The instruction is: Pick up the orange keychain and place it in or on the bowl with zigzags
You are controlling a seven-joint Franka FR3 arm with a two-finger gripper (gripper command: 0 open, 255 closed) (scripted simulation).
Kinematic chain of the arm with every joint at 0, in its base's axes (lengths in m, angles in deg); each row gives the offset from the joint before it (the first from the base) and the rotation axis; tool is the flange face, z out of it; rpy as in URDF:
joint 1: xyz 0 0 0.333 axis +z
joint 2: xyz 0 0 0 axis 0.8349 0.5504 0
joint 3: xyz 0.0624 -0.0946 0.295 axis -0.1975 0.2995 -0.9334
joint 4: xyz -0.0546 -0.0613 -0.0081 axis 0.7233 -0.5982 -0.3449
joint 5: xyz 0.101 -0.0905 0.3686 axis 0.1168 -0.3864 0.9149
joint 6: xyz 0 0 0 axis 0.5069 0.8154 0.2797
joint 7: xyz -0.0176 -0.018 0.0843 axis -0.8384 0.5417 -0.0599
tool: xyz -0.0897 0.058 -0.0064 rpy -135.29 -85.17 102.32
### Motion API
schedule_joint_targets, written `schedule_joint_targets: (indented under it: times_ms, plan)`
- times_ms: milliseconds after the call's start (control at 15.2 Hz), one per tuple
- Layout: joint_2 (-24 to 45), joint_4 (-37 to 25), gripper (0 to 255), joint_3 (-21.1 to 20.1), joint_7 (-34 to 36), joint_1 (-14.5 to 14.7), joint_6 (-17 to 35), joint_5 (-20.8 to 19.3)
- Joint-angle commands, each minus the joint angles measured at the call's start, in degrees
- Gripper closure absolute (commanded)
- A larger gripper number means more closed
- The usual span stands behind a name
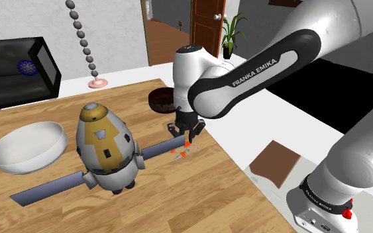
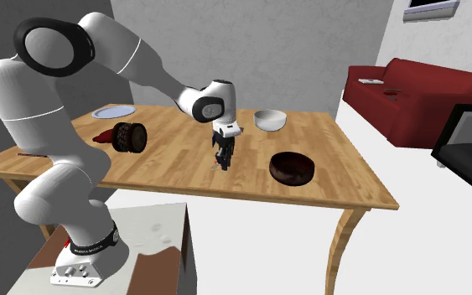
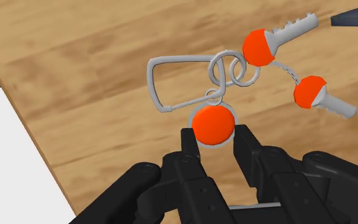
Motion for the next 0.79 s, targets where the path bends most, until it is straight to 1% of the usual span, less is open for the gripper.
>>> schedule_joint_targets:
  times_ms: [0, 726]
  plan:
    - [-1.1, -0.6, 255, 0.2, -0.6, 0.1, -1.6, 0.9]
    - [-6.4, -5.2, 255, 1.6, -3.2, 0.5, -10.6, 4.1]
